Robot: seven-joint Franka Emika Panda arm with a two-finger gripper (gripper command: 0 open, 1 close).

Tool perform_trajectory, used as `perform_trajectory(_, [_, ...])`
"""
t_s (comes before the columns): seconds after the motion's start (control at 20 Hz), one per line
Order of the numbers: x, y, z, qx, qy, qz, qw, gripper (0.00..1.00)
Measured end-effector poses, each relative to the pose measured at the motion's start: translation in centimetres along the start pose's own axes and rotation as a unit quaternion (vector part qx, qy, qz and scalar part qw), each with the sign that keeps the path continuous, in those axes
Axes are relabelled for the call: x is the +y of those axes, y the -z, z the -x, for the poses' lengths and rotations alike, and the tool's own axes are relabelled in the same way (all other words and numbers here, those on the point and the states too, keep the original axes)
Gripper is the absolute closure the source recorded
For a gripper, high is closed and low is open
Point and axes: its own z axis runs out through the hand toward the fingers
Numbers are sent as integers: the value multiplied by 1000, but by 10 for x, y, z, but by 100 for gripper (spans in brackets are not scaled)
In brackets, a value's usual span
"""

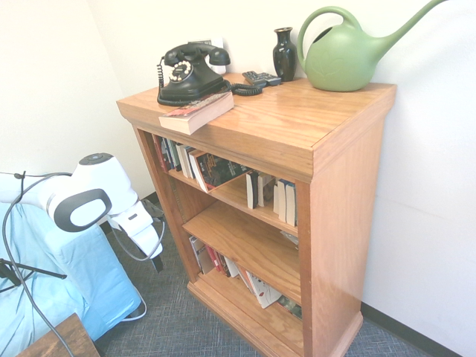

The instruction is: Organize the shelf

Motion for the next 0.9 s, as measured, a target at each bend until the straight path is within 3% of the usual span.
perform_trajectory(0.2, [1, 1, -7, 18, 4, 5, 1000, 0])
perform_trajectory(0.45, [6, 26, -31, 143, 26, 50, 988, 0])
perform_trajectory(0.7, [12, 77, -28, 267, 66, 106, 955, 0])
perform_trajectory(0.9, [11, 115, -13, 358, 103, 151, 916, 0])
